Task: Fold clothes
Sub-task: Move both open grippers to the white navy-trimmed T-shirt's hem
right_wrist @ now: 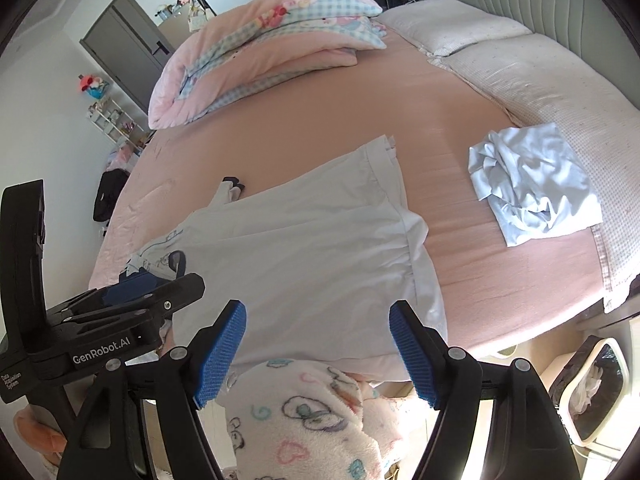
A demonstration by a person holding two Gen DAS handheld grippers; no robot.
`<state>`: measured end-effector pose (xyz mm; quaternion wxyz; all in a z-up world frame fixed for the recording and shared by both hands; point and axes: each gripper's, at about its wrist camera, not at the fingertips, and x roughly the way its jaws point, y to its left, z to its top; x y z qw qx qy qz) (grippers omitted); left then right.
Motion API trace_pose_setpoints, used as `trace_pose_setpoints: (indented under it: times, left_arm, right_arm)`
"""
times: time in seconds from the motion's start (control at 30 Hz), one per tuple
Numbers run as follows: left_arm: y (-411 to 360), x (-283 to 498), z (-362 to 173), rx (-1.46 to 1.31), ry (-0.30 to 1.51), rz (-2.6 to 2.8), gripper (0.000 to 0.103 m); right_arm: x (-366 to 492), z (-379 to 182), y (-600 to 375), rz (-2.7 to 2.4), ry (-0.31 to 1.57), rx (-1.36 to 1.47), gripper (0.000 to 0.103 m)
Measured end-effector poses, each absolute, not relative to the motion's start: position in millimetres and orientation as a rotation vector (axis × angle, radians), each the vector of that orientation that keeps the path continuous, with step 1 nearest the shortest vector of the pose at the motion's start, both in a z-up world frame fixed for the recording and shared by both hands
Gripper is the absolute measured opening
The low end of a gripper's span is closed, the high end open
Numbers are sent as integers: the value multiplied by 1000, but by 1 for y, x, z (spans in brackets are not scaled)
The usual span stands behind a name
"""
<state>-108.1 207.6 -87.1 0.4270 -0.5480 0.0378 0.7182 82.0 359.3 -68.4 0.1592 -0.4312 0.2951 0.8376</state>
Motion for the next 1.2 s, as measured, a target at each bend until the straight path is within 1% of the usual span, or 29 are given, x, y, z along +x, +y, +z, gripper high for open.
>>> trace_pose_setpoints:
  times: [0.27, 0.57, 0.77, 0.93, 1.13, 1.2]
  left_arm:
    - [128, -124, -124, -1401, 90, 1905, 78]
    - [69, -137, -189, -1520, 31, 1947, 78]
    - [49, -125, -219, -1562, 0, 1944, 78]
    - [44, -109, -245, -1599, 23, 1926, 78]
    - [47, -90, -280, -1649, 51, 1874, 78]
    - [46, -86, -290, -1667, 40, 1855, 78]
  right_arm:
    - [70, -63, 302, 2457, 711, -1261, 74]
    - [49, -76, 261, 2489, 597, -1339, 74]
    - [45, -98, 246, 2474, 565, -1394, 74]
    - [42, -122, 227, 2487, 555, -1433, 74]
    - [33, -160, 191, 2519, 368, -1519, 74]
    - [31, -174, 179, 2539, 345, -1567, 74]
